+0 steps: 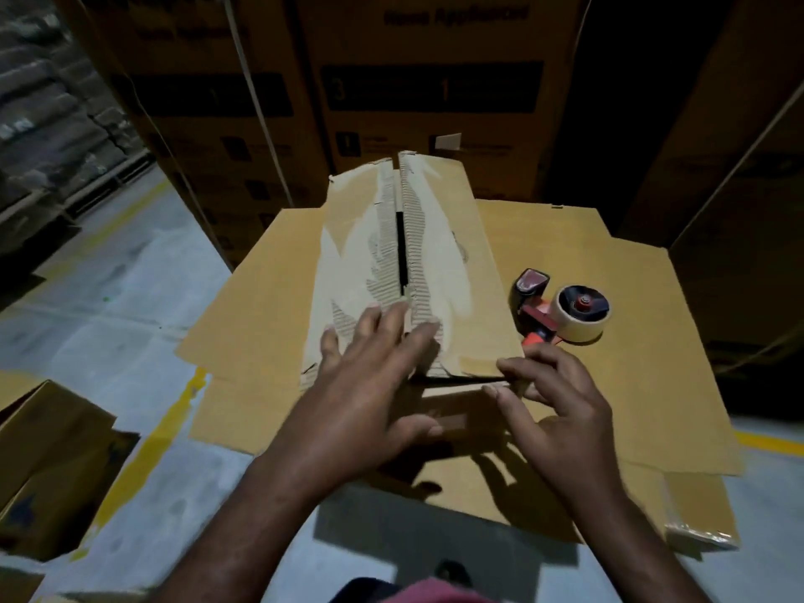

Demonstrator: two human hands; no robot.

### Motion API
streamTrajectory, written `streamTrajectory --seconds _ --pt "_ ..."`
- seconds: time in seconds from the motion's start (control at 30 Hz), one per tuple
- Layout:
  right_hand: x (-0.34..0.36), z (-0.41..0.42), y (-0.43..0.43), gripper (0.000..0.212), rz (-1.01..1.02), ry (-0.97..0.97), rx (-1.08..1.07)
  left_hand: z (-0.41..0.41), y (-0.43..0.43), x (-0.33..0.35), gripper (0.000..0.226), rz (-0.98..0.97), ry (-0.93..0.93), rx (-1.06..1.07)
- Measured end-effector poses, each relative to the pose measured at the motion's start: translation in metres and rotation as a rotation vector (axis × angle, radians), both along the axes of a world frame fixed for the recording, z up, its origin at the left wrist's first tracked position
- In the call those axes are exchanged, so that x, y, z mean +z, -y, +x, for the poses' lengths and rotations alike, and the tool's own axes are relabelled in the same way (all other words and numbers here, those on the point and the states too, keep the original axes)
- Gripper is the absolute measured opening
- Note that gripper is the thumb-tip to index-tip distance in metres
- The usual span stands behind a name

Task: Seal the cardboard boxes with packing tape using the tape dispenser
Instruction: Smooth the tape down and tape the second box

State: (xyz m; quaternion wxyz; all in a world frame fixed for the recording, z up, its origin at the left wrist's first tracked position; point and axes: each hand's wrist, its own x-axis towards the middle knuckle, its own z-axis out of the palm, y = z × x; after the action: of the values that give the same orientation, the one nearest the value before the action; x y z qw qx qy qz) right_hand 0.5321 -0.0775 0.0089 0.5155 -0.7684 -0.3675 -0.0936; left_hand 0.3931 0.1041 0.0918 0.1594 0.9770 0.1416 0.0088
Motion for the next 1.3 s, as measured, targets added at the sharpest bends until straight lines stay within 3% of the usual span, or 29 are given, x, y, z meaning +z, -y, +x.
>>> streamTrajectory --seconds 0.1,0.23,0.37,0.43,0.5,0.67,0.8,0.93,1.07,1.23,1.3 --pt "0.001 0.015 0.005 0.018 0.067 -0.094 -0.013 0.017 0.002 -0.005 0.08 0.13 -0.104 -0.128" --pt "-0.015 0.046 0.001 0.011 -0.056 -0.35 -0.304 0.024 -0.008 -0.009 0.07 0.054 -0.144 -0.154" --pt "-0.037 0.068 -0.015 0.04 -0.315 -0.609 -0.503 0.029 -0.022 -0.001 0.069 0.042 -0.208 -0.201" --pt "-0.043 0.071 -0.025 0.055 -0.519 -0.717 -0.493 0.034 -0.028 0.005 0.068 0.048 -0.218 -0.241" --pt "-0.047 0.072 -0.034 0.054 -0.618 -0.744 -0.458 0.039 -0.035 0.009 0.062 -0.002 -0.211 -0.256" --pt "-0.052 0.09 -0.049 0.041 -0.586 -0.835 -0.458 0.048 -0.059 0.007 0.042 0.017 -0.1 -0.395" --pt "-0.048 0.103 -0.057 0.033 -0.396 -0.989 -0.516 0.063 -0.079 0.0 0.025 -0.058 0.106 -0.517" --pt "-0.025 0.094 -0.056 0.017 -0.27 -0.976 -0.62 0.077 -0.099 -0.015 0.018 -0.236 0.177 -0.498" --pt "0.02 0.084 -0.057 0.009 -0.019 -0.931 -0.56 0.08 -0.111 -0.024 0.019 -0.317 0.214 -0.463" --pt "0.099 0.068 -0.076 0.033 0.004 -0.625 -0.47 0.087 -0.113 -0.024 0.018 -0.352 0.19 -0.501" --pt "0.118 0.054 -0.094 0.031 0.033 -0.608 -0.4 0.091 -0.113 -0.024 0.02 -0.358 0.182 -0.534"
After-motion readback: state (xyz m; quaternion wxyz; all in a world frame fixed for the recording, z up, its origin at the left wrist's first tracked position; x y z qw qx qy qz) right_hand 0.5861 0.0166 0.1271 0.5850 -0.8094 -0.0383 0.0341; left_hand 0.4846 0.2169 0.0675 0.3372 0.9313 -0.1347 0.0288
